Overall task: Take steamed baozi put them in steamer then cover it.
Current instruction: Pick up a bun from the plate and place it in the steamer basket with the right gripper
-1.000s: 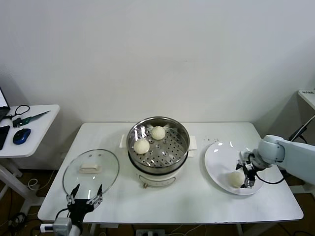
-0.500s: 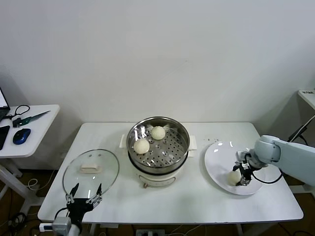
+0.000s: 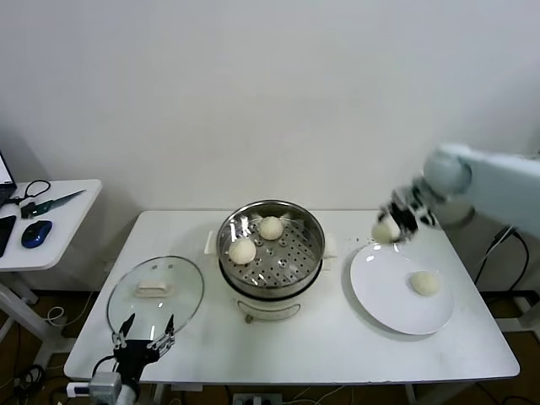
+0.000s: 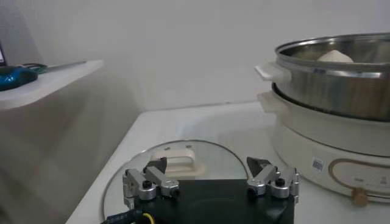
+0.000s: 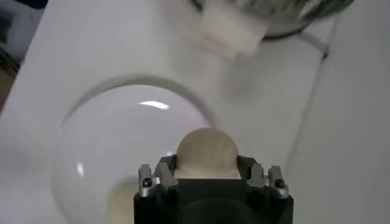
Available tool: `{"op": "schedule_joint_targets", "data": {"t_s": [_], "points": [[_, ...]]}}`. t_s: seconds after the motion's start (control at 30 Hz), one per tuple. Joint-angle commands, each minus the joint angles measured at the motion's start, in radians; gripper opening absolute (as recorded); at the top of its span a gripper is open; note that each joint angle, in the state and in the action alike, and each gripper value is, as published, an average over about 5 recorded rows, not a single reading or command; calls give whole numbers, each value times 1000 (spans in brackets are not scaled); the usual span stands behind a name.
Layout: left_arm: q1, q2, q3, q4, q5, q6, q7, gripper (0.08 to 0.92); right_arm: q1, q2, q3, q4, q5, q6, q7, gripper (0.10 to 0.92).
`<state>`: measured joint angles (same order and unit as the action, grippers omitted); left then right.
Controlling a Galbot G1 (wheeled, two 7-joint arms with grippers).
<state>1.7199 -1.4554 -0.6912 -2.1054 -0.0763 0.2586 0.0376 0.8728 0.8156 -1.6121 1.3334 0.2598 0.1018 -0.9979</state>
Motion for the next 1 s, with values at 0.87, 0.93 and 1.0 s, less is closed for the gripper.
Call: {"op": "schedule_joint_targets", "data": {"t_s": [0.87, 0.93, 1.0], "points": [[10, -6, -12, -17, 4, 5, 0, 823, -203, 367, 70, 252, -493, 229, 169, 665], [11, -8, -13, -17, 4, 5, 0, 823, -215, 375, 71, 239, -496, 230, 169, 666], [13, -8, -14, -18, 3, 5, 0, 823, -225, 380, 73, 228, -497, 230, 170, 666]]}}
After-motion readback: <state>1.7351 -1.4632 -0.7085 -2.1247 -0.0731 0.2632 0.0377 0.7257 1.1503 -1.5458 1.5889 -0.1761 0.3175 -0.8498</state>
